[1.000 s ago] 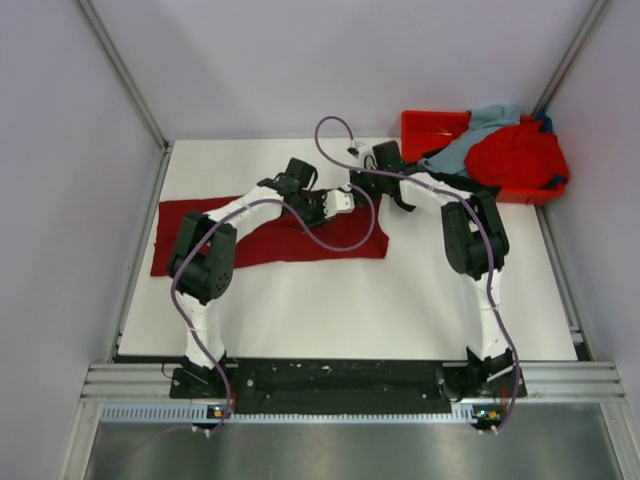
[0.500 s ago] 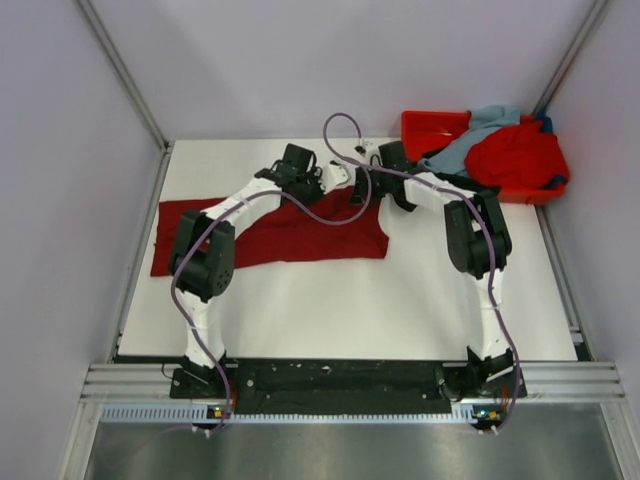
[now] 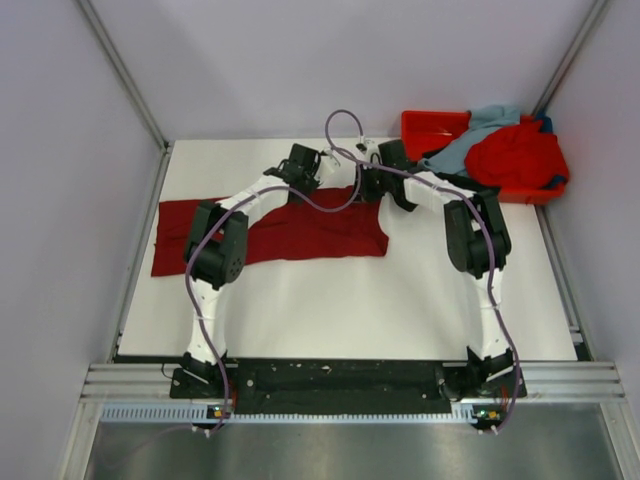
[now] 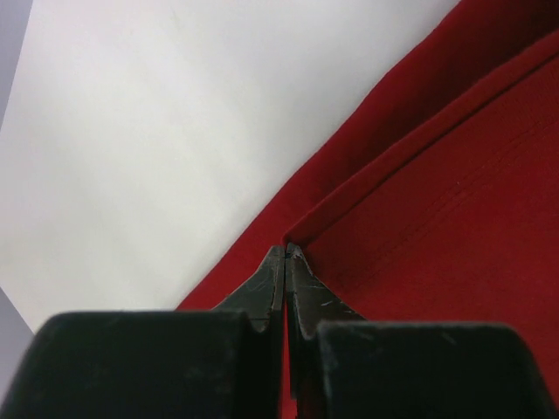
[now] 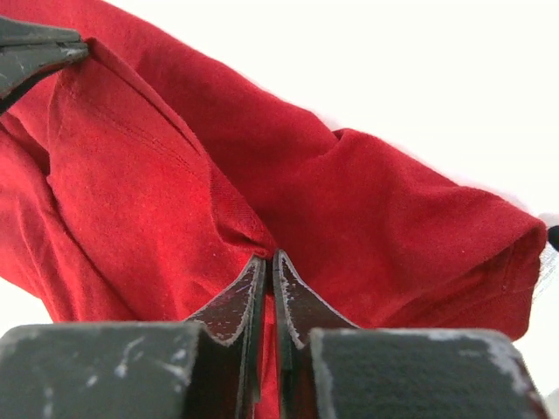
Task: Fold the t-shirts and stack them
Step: Fold the other side of the tshirt into a rectangle
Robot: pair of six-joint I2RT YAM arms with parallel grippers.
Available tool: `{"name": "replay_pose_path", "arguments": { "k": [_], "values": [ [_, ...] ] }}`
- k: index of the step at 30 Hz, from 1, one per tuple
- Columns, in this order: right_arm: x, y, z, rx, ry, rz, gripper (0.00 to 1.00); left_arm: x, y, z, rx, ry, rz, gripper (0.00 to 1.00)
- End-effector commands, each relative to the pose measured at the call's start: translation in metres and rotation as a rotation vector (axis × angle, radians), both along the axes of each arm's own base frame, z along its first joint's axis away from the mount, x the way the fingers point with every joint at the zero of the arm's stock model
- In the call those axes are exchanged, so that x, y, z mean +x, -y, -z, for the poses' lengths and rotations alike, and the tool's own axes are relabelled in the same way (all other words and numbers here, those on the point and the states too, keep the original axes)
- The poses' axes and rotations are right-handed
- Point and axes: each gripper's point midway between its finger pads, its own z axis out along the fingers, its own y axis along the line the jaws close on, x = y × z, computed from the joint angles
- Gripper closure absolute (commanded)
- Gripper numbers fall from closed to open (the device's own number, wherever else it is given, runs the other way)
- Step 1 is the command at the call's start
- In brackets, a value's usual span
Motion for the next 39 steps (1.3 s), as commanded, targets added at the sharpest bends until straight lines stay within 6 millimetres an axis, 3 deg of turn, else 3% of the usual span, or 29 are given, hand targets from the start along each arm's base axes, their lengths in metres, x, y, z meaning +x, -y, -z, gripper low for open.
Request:
{"name": "replay_pose_path", "arguments": {
  "k": [1, 5, 8, 11, 13, 15, 17, 19, 22, 25, 28, 32, 36, 39],
  "values": [
    [0.025, -0.003, -0.013, 0.027, 0.056, 0.043, 0.92, 0.014, -0.006, -0.019, 0.005, 0.07, -0.054, 1.0],
    [0.033, 0.006, -0.022, 0.01, 0.065, 0.125, 0.7, 0.015, -0.005, -0.01, 0.02, 0.059, -0.052, 1.0],
    [0.033, 0.019, -0.053, -0.003, 0.101, 0.205, 0.58, 0.021, -0.009, -0.008, 0.045, 0.068, -0.074, 0.99],
    [0.015, 0.034, -0.079, -0.031, 0.125, 0.259, 0.46, 0.026, -0.014, -0.013, 0.071, 0.088, -0.097, 0.84],
    [-0.009, 0.047, -0.082, -0.069, 0.104, 0.284, 0.44, 0.026, -0.014, -0.021, 0.062, 0.098, -0.096, 0.67],
    [-0.038, 0.055, -0.07, -0.117, 0.056, 0.282, 0.43, 0.022, -0.01, -0.033, 0.032, 0.104, -0.087, 0.5],
    [-0.069, 0.058, -0.048, -0.151, -0.015, 0.253, 0.43, 0.015, -0.003, -0.046, -0.015, 0.094, -0.052, 0.4],
    [-0.096, 0.056, -0.032, -0.14, -0.088, 0.217, 0.43, 0.005, 0.0, -0.059, -0.046, 0.08, -0.027, 0.37],
    [-0.126, 0.05, -0.021, -0.102, -0.167, 0.178, 0.43, -0.017, -0.011, -0.073, -0.029, 0.058, -0.014, 0.37],
    [-0.139, 0.043, -0.017, -0.079, -0.175, 0.138, 0.45, -0.048, -0.035, -0.077, -0.026, 0.018, -0.005, 0.37],
    [-0.143, 0.038, -0.011, -0.045, -0.192, 0.127, 0.51, -0.081, -0.068, -0.062, 0.005, -0.055, -0.027, 0.38],
    [-0.149, 0.038, 0.006, -0.048, -0.236, 0.128, 0.74, -0.109, -0.131, -0.026, 0.065, -0.156, -0.146, 0.39],
    [-0.171, 0.044, 0.02, -0.045, -0.305, 0.136, 1.0, -0.126, -0.195, -0.001, 0.11, -0.226, -0.306, 0.41],
    [-0.185, 0.057, 0.027, -0.051, -0.342, 0.17, 1.0, -0.139, -0.229, 0.012, 0.172, -0.245, -0.379, 0.41]
  ]
}}
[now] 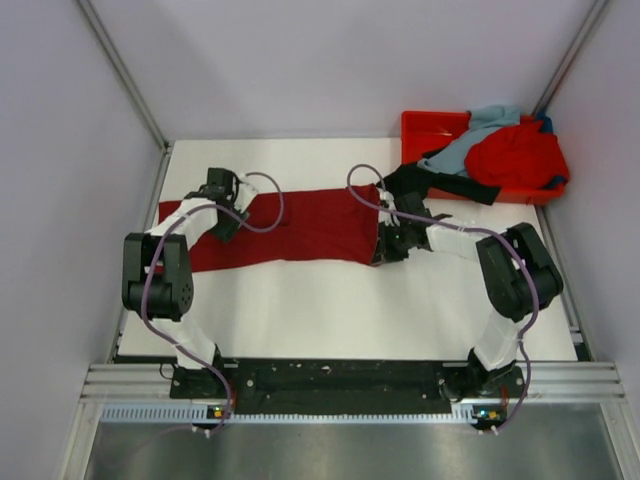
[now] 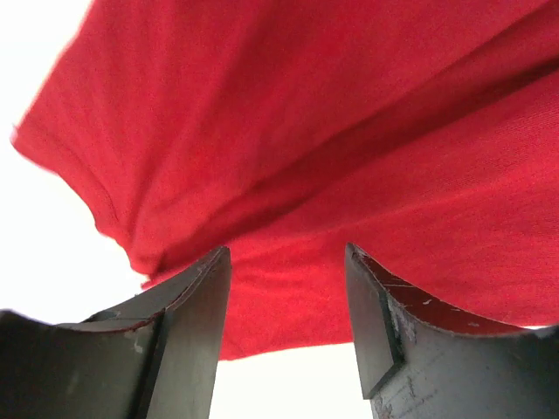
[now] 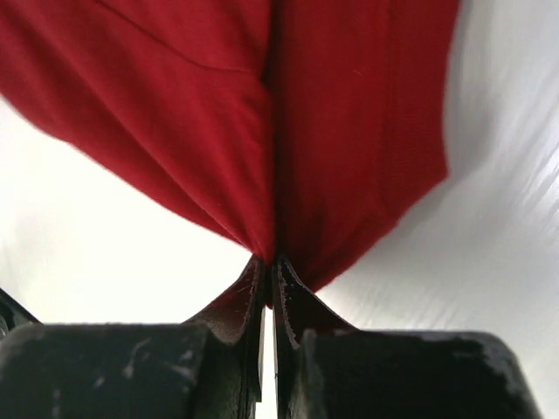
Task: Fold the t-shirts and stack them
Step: Fold the other side of the tshirt into a rectangle
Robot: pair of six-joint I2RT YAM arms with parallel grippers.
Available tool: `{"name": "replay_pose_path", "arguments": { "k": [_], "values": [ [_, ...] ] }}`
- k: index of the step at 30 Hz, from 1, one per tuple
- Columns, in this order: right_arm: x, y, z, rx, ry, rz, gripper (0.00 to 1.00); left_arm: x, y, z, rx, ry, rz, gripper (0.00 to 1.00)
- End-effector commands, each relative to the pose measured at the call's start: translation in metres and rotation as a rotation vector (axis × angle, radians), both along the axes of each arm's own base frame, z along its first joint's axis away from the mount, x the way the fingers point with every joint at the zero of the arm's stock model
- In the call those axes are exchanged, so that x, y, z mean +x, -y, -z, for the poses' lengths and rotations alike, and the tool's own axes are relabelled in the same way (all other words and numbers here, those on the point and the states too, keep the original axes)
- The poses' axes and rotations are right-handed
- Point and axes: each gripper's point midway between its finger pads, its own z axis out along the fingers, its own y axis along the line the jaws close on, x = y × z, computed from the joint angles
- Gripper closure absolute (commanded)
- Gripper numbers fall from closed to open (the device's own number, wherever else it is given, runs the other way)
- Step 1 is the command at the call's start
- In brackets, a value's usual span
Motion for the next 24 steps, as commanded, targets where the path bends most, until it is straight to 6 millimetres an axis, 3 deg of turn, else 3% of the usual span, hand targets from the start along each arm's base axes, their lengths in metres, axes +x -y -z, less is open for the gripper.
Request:
{"name": "replay_pose_path", "arguments": {
  "k": [1, 8, 13, 14, 16, 18, 20, 23, 24],
  "values": [
    [-0.023, 0.012, 0.004, 0.021, -0.052, 0.04, 1.0, -0.023, -0.043, 0.017, 0.086, -0.051, -0.082, 0.41],
    [-0.053, 0.031, 0.016, -0.044, -0.14, 0.05, 1.0, -0.055, -0.061, 0.048, 0.139, -0.152, -0.083, 0.41],
    [-0.062, 0.051, 0.01, -0.084, -0.137, 0.083, 1.0, -0.067, -0.094, 0.04, 0.153, -0.142, -0.153, 0.41],
    [-0.063, 0.054, 0.008, -0.091, -0.132, 0.089, 0.98, -0.068, -0.094, 0.034, 0.141, -0.132, -0.147, 0.42],
    [-0.062, 0.055, 0.001, -0.093, -0.107, 0.067, 0.76, -0.074, -0.077, 0.026, 0.057, -0.137, -0.059, 0.41],
    [-0.053, 0.05, -0.015, -0.077, -0.082, 0.039, 0.65, -0.086, -0.042, 0.017, -0.119, -0.148, 0.093, 0.4],
    [-0.036, 0.046, -0.036, -0.075, -0.025, 0.029, 0.64, -0.093, -0.027, 0.004, -0.199, -0.149, 0.166, 0.37],
    [0.004, 0.044, -0.064, -0.107, 0.09, 0.049, 0.64, -0.082, -0.039, -0.018, -0.227, -0.121, 0.113, 0.37],
    [0.016, 0.046, -0.067, -0.137, 0.107, 0.059, 0.64, -0.078, -0.053, -0.022, -0.232, -0.11, 0.063, 0.37]
  ]
}}
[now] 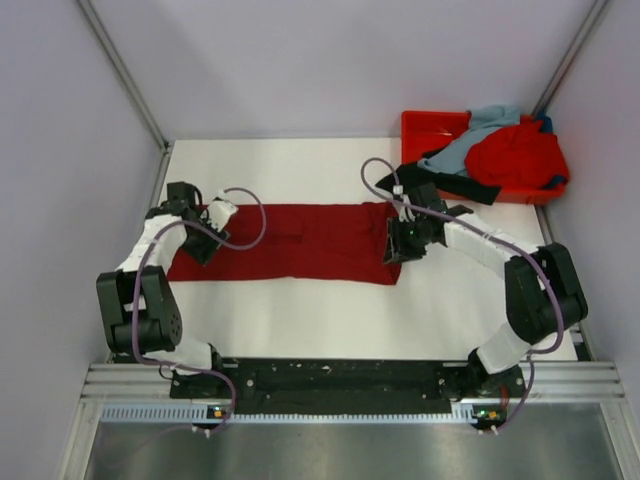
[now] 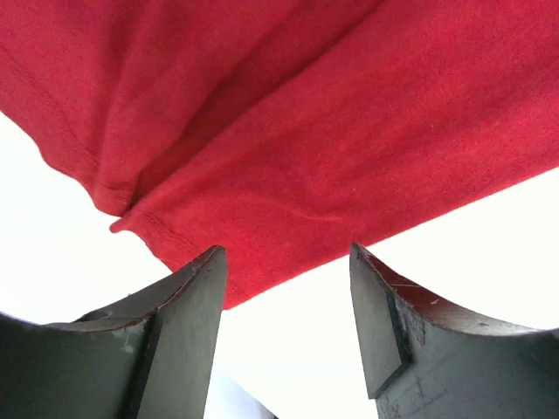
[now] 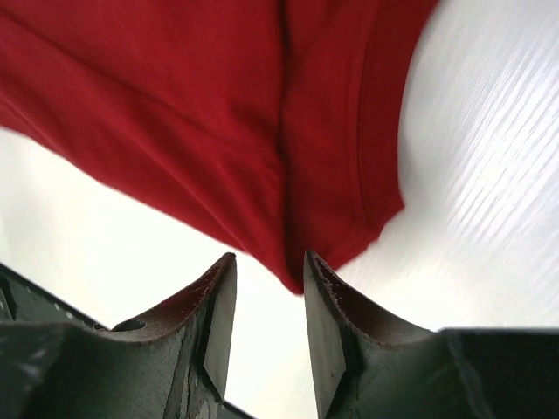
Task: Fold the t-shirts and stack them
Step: Fold the other side of the tshirt into a rectangle, then rotate the tshirt 75 degrees
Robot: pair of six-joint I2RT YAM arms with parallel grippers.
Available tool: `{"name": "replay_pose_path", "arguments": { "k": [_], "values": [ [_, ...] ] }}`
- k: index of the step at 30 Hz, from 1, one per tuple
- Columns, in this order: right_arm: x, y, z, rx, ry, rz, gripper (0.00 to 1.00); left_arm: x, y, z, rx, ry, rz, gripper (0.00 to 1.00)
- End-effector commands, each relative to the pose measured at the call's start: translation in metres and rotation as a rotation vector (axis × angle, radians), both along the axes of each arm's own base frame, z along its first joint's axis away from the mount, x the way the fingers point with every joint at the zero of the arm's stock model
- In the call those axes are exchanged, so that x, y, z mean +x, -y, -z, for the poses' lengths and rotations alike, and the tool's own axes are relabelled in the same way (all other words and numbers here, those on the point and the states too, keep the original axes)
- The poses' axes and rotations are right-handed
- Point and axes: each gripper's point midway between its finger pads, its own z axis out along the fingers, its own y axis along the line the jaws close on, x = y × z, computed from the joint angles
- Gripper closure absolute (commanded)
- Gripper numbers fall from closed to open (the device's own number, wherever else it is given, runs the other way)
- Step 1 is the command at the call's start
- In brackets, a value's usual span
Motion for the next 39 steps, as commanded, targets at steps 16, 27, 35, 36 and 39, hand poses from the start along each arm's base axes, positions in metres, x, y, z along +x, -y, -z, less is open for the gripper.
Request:
{"name": "replay_pose_path", "arguments": {
  "k": [16, 27, 35, 36, 39],
  "values": [
    [0.203, -0.016, 0.033, -0.246, 0.188, 0.131, 1.0, 0.155, -0.101, -0.017, 0.162, 0.205, -0.246, 0.48],
    [0.259, -0.083, 0.039, 0.016, 0.093, 0.143, 1.0, 0.021, -0.121, 0.063, 0.317, -0.122, -0.215, 0.5],
    [0.366, -0.124, -0.039, 0.534, 0.373, 0.346, 1.0, -0.084, -0.078, 0.065, 0.152, -0.361, -0.2, 0.51],
    [0.369, -0.134, -0.063, 0.599, 0.428, 0.294, 1.0, -0.09, -0.068, 0.06, 0.097, -0.373, -0.172, 0.51],
    [0.359, -0.145, -0.135, 0.648, 0.568, 0.136, 1.0, -0.086, -0.061, 0.031, 0.015, -0.319, -0.16, 0.5]
  ]
}}
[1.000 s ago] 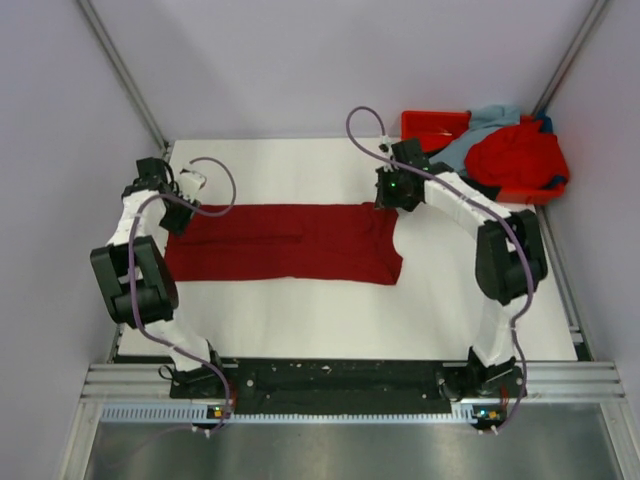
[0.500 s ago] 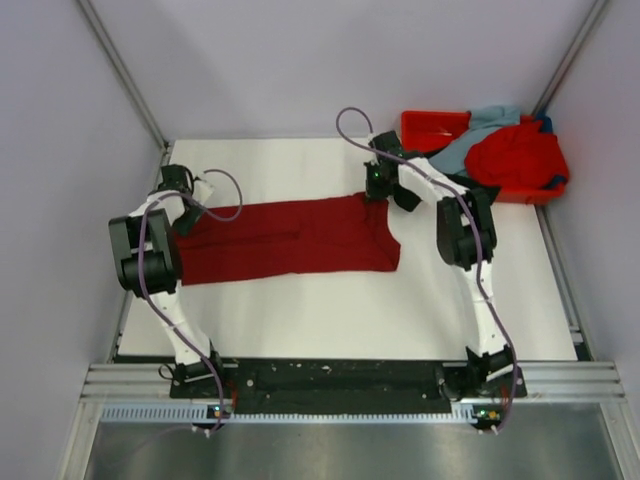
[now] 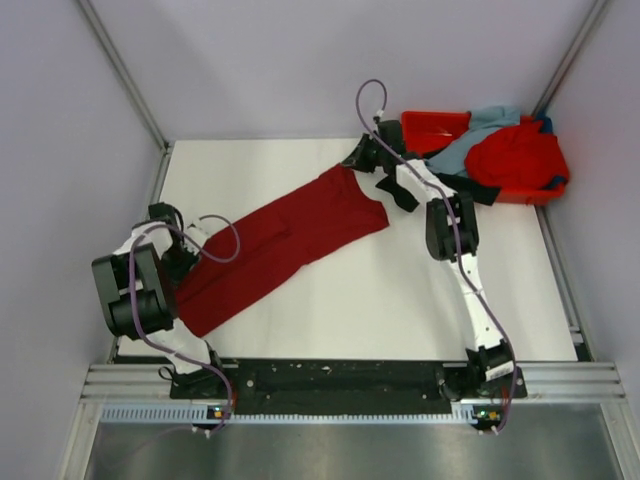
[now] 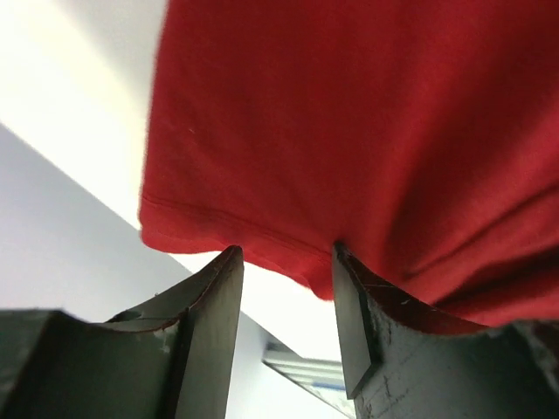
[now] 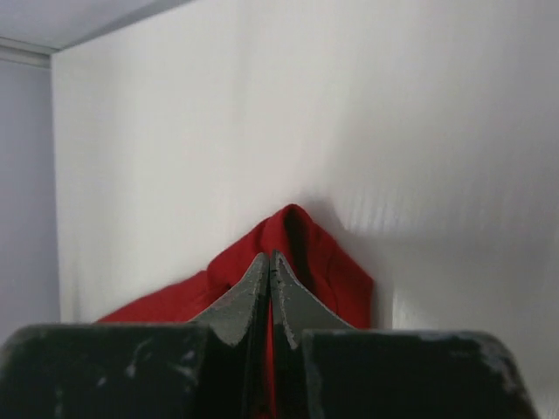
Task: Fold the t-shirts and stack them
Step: Rotate the tshirt 75 degrees
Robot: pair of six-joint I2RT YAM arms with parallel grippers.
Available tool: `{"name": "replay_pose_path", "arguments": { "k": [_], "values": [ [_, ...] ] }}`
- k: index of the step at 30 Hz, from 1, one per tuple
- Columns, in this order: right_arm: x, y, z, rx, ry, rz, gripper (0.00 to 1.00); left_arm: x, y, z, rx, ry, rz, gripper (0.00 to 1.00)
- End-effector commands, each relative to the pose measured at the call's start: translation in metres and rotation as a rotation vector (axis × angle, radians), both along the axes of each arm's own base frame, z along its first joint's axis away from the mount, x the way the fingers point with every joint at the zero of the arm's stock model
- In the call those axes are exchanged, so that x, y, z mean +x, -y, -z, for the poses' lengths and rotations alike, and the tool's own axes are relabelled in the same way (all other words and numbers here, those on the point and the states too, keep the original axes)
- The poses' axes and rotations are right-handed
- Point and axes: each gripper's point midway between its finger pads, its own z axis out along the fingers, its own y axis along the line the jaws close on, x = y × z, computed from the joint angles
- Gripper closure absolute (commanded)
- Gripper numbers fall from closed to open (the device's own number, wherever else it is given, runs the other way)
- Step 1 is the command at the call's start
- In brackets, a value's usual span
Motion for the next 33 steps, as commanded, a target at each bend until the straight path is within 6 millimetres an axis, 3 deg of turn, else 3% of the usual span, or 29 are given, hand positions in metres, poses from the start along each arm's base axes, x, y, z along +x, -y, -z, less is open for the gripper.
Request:
{"name": "replay_pose_path", "arguments": {
  "k": [1, 4, 5, 7, 10, 13, 17, 20, 25, 27, 31, 33],
  "values": [
    [0.008, -0.022, -0.139, 0.148, 0.349, -0.144, 1.0, -0.037, 0.037, -0.022, -0.241, -0.081, 0.0, 0.49],
    [-0.027, -0.005, -0.172, 0.015, 0.397, -0.167, 1.0, -0.009, 0.023, -0.053, -0.213, 0.001, -0.021, 0.5],
    [-0.036, 0.003, -0.155, -0.061, 0.358, -0.157, 1.0, 0.0, 0.02, -0.061, -0.207, 0.027, -0.022, 0.51],
    [-0.067, 0.024, -0.156, -0.192, 0.319, -0.135, 1.0, 0.015, 0.016, -0.069, -0.203, 0.07, -0.019, 0.56],
    [-0.114, 0.056, -0.108, -0.434, 0.215, -0.14, 1.0, 0.032, 0.01, -0.067, -0.19, 0.094, -0.023, 0.67],
    [-0.158, 0.073, -0.059, -0.617, 0.096, -0.221, 1.0, 0.043, 0.004, -0.059, -0.178, 0.094, -0.032, 0.88],
    [-0.182, 0.085, -0.014, -0.802, 0.019, -0.304, 1.0, 0.052, 0.002, -0.048, -0.186, 0.089, -0.033, 1.0],
    [-0.179, 0.083, 0.004, -0.838, 0.002, -0.333, 1.0, 0.055, 0.0, -0.04, -0.182, 0.083, -0.036, 1.0],
    [-0.175, 0.098, 0.052, -0.936, -0.143, -0.307, 1.0, 0.044, 0.002, -0.027, -0.189, 0.047, -0.043, 1.0],
    [-0.166, 0.105, 0.061, -0.955, -0.192, -0.26, 1.0, 0.038, 0.008, -0.023, -0.202, 0.032, -0.023, 1.0],
    [-0.111, 0.125, 0.068, -0.888, -0.234, -0.091, 1.0, 0.033, 0.028, -0.019, -0.236, -0.013, 0.032, 1.0],
    [-0.071, 0.121, 0.056, -0.787, -0.185, -0.027, 1.0, 0.033, 0.043, -0.016, -0.254, -0.037, 0.071, 1.0]
  ]
}}
